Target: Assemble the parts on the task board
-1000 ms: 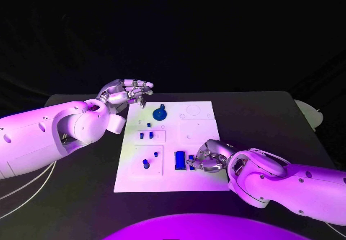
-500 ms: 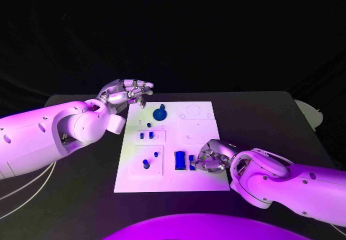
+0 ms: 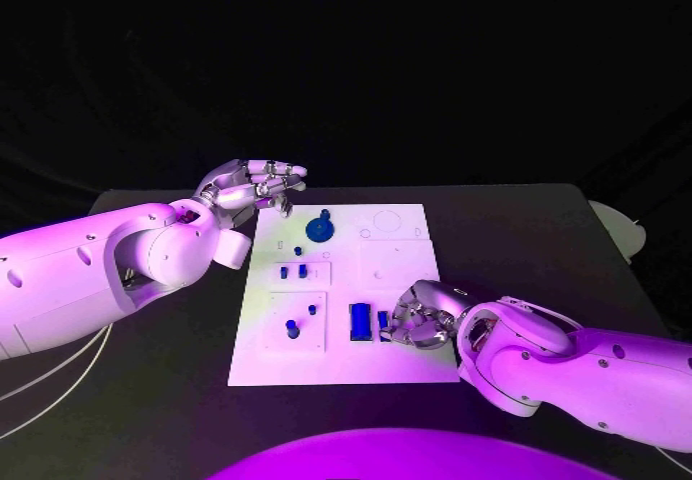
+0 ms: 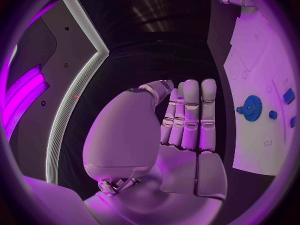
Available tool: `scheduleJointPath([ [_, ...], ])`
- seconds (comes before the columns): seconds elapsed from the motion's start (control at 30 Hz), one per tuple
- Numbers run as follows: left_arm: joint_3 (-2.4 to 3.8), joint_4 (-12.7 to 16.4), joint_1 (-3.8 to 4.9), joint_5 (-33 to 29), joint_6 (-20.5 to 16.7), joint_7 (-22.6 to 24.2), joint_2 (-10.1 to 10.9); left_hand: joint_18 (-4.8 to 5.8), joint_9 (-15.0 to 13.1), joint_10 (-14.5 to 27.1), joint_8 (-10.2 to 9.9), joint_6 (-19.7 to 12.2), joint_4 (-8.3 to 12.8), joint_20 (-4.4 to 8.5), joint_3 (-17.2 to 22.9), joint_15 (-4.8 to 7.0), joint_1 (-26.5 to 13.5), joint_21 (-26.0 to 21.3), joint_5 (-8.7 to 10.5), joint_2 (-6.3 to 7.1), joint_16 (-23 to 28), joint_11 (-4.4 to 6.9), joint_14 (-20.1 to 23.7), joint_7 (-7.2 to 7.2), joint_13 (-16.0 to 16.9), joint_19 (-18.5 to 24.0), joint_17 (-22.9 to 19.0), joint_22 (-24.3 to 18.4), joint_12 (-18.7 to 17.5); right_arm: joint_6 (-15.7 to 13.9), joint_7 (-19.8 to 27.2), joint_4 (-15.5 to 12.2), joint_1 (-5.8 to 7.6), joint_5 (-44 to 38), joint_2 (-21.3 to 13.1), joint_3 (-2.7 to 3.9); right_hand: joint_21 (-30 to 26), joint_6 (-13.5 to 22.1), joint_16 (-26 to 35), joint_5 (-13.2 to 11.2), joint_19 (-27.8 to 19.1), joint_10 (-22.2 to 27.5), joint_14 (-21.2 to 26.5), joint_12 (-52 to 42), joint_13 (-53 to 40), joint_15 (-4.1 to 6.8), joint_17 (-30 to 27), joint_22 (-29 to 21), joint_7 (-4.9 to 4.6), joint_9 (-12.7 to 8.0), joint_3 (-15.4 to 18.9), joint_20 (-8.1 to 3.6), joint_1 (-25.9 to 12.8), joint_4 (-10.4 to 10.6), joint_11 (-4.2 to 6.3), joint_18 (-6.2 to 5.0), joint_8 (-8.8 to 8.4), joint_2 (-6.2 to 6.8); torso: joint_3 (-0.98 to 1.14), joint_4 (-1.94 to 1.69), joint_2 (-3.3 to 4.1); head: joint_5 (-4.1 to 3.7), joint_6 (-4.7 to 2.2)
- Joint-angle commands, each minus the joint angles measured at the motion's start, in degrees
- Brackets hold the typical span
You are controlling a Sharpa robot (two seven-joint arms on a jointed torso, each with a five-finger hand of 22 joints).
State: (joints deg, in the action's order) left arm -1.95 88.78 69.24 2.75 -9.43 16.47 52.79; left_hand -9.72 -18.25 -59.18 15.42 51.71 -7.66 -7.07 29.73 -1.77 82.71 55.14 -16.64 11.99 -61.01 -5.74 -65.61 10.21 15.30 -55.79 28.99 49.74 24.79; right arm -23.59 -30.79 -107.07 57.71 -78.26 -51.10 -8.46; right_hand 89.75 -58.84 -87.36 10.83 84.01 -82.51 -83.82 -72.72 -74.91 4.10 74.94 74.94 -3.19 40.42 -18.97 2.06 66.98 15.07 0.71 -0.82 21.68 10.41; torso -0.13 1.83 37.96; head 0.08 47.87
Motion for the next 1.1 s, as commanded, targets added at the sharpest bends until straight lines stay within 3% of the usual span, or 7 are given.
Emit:
scheduleJointPath([
  [0.03,0.04,0.1,0.03,-0.3,1.0,0.3,-0.1,-0.38,-0.1,0.3,-0.3,-0.3,-0.1,-0.08,0.2,0.09,-0.2,-0.3,-0.39,-0.55,0.3,-0.13,0.3,-0.01,0.1,0.2,-0.1,-0.1,0.4,1.2,0.2,0.5,-0.09,-1.2,0.5,-0.01,0.3,-0.4,-0.1,-0.4,6.0,-0.3,-5.1,-0.3,-4.1,0.33,9.9,15.1,-0.04,-0.1,0.1,-0.16,0.5,0.2,0.22,0.82,-0.20,-0.19,0.00,-0.06,0.03,-0.03,-0.04],
  [0.33,0.04,0.1,0.03,-0.3,0.9,0.3,0.0,-0.38,-0.1,0.3,-0.3,-0.3,-0.1,-0.08,0.2,0.09,-0.2,-0.3,-0.39,-0.55,0.3,-0.13,0.3,-0.01,0.1,0.2,-0.1,-0.1,0.4,1.3,-0.3,1.5,-0.27,-2.4,1.0,-0.02,0.3,-0.5,-0.1,-0.4,6.0,-0.4,-5.1,-0.4,-4.2,0.36,9.9,15.1,0.06,-0.1,-0.1,-0.17,1.1,0.2,0.30,0.82,-0.16,-0.43,-0.04,0.07,-0.02,0.08,0.00],
  [0.67,0.04,0.1,0.03,-0.3,0.9,0.4,0.0,-0.38,-0.1,0.3,-0.3,-0.3,-0.1,-0.08,0.2,0.09,-0.2,-0.3,-0.39,-0.55,0.3,-0.13,0.3,-0.01,0.1,0.2,-0.1,-0.1,0.4,0.0,-0.3,0.5,-0.29,-4.0,0.2,-0.01,0.3,-0.6,0.0,-0.6,6.0,-0.4,-5.1,-0.4,-4.2,0.42,9.9,15.1,0.14,-0.2,-0.1,-0.21,2.1,0.1,0.37,0.82,-0.14,-0.34,-0.01,0.04,-0.05,0.06,-0.18],
  [0.93,0.03,-0.1,0.00,-0.3,0.8,0.5,-0.2,-0.38,-0.1,0.3,-0.3,-0.3,-0.1,-0.08,0.2,0.09,-0.2,-0.3,-0.39,-0.55,0.3,-0.13,0.3,-0.01,0.1,0.2,-0.1,-0.1,0.4,-5.6,2.7,-0.6,0.03,-3.4,-1.1,0.10,0.3,-0.3,0.2,1.2,6.0,0.1,-5.0,0.7,-3.6,0.19,9.5,15.1,-0.30,-0.5,1.8,-0.08,-0.2,1.7,0.02,0.82,-0.44,0.62,-0.09,0.02,-0.15,0.00,-0.74],
  [1.1,0.00,-0.5,-0.22,-0.5,0.8,0.7,-0.4,-0.40,-0.1,0.4,-0.3,-0.3,0.0,-0.09,0.3,0.10,-0.2,-0.4,-0.40,-0.58,0.3,-0.13,0.3,-0.02,0.1,0.3,-0.1,-0.2,0.5,-11.2,9.2,-0.5,1.18,1.5,-2.1,0.26,-0.1,0.9,0.6,4.2,5.8,0.8,-4.8,2.1,-2.8,-0.13,8.7,14.9,-0.76,-0.9,3.5,0.16,-2.3,1.7,-0.37,0.73,-1.20,0.65,-0.24,0.06,-0.54,-0.03,-1.49],
])
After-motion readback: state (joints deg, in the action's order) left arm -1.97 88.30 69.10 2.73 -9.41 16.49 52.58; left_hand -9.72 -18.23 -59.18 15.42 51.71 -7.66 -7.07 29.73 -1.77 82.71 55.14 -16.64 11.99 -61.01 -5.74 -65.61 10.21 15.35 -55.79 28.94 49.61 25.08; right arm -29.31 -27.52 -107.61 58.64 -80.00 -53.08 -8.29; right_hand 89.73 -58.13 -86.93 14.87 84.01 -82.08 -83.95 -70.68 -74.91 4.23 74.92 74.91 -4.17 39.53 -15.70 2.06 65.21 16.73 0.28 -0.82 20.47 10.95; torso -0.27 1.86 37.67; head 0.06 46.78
